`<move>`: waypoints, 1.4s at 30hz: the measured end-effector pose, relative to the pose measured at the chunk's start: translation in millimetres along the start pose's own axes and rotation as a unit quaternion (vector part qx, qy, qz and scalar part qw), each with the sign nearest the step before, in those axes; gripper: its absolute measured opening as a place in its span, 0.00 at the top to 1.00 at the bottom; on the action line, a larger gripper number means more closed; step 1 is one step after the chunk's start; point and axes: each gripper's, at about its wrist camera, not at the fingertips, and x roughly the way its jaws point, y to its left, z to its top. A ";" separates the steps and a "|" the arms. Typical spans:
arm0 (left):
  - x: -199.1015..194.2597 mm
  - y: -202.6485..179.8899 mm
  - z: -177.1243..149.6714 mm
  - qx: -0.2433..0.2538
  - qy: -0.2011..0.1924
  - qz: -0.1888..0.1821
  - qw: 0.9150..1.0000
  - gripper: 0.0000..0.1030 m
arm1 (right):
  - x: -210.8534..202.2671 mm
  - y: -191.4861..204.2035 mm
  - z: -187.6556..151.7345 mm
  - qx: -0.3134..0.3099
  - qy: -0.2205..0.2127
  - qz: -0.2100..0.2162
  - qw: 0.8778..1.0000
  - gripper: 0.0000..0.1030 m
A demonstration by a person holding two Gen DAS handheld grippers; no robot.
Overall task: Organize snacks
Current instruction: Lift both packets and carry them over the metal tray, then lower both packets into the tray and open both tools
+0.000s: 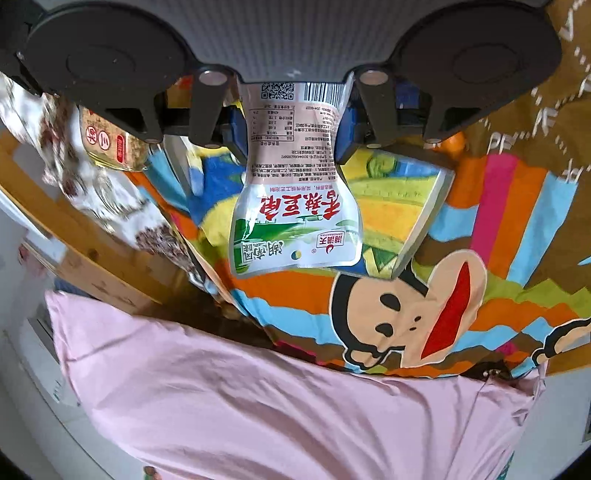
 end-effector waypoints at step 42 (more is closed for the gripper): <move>179.0 -11.9 50.8 -0.020 0.073 0.107 0.991 0.13 | 173.4 -49.5 18.7 0.102 0.052 0.032 0.993 0.10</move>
